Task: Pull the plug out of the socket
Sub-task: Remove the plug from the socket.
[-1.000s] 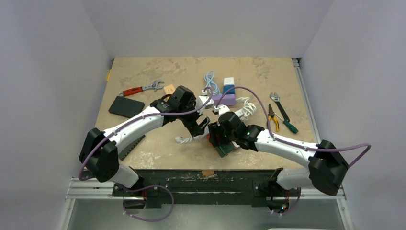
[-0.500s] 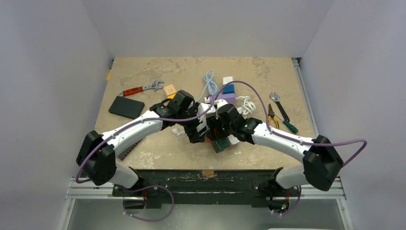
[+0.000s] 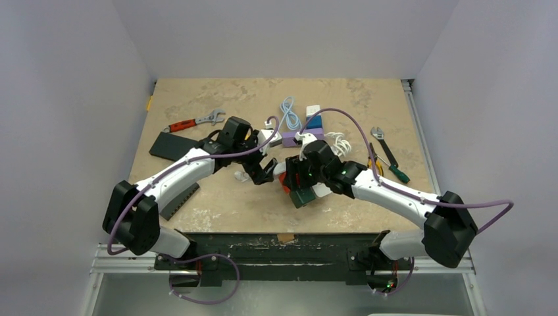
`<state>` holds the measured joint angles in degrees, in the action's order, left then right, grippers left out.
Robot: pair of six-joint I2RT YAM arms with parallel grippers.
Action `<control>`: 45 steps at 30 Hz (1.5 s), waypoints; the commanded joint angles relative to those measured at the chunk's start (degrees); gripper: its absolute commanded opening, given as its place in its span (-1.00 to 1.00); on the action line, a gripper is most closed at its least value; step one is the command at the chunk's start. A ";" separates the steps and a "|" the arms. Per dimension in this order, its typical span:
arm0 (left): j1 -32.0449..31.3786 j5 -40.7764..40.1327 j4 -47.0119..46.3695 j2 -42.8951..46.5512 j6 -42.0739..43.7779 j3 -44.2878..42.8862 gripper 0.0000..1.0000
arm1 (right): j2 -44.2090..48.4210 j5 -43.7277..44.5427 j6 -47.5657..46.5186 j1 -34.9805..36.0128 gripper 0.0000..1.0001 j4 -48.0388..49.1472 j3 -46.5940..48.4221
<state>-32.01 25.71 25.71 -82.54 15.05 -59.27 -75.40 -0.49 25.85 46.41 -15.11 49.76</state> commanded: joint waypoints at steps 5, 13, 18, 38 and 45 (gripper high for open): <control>-3.75 5.55 -1.45 2.28 0.06 -2.19 1.00 | 1.21 -5.83 0.55 -0.31 -1.00 7.43 7.20; -4.47 -0.52 -1.63 -1.57 0.14 -4.16 0.68 | 0.67 -6.29 0.43 -0.45 -1.00 6.22 8.98; -4.16 -2.64 -2.29 -0.78 0.46 -3.52 0.20 | 0.80 -6.13 0.07 -0.45 -1.00 6.15 8.20; -4.61 -12.87 -2.54 -4.13 -0.01 -5.55 -0.99 | -1.61 -5.63 -3.34 -0.39 -1.00 1.48 7.64; -6.08 -16.78 -3.18 -4.08 1.41 -5.12 -1.00 | -0.86 -4.59 -0.40 0.21 -1.00 -3.58 5.50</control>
<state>-37.87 17.67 25.67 -86.21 15.62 -62.33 -78.50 -1.67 25.30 45.04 -16.25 54.22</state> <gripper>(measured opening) 0.347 0.588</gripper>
